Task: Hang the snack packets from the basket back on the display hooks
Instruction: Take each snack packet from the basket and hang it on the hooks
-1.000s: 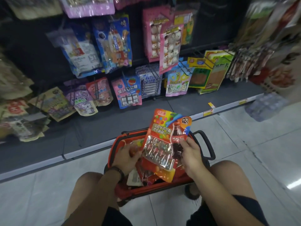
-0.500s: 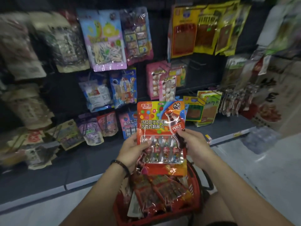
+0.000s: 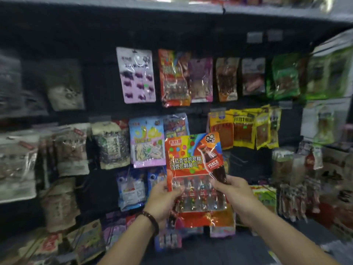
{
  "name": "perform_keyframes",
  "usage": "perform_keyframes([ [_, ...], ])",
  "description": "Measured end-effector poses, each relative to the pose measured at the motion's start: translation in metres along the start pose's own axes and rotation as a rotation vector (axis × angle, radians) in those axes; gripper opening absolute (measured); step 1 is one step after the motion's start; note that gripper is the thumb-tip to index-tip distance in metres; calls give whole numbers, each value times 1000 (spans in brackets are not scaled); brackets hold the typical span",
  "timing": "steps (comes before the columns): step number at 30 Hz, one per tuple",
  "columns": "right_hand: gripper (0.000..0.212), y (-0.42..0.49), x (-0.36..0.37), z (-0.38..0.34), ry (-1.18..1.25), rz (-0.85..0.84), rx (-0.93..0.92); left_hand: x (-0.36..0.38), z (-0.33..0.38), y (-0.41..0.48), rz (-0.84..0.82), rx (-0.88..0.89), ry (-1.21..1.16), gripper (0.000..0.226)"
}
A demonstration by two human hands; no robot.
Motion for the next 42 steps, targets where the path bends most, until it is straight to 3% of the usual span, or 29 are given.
perform_keyframes([
  [7,12,16,-15,-93,-165,74,-205,16,78,12,9,95,-10,20],
  [10,49,24,-21,-117,-95,102,-244,18,102,19,-4,109,68,25],
  [13,83,41,-23,-140,32,94,-248,19,128,33,33,127,112,56],
  [16,84,63,-24,-175,-25,113,-309,25,166,53,32,226,140,92],
  [18,84,80,-25,-198,-108,117,-353,30,195,69,-7,307,192,100],
  [23,81,126,-27,-261,-182,69,-464,46,266,105,-6,471,343,89],
  [26,88,154,-29,-300,-205,58,-511,57,302,139,-52,436,319,80],
  [31,91,204,-33,-356,-264,185,-595,77,360,194,-61,483,296,81],
  [38,89,255,-30,-389,-202,181,-627,72,394,246,-7,569,381,78],
  [42,86,276,-23,-376,-207,207,-573,70,380,267,1,510,394,79],
])
Point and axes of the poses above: each hand's wrist, its own y-axis towards the middle knuckle, its own x-axis out of the palm, z = x × y, the point moved 5 cm from there along y, towards the middle knuckle, and after that the axes turned 10 degrees about -y, right-handed, at the moved point
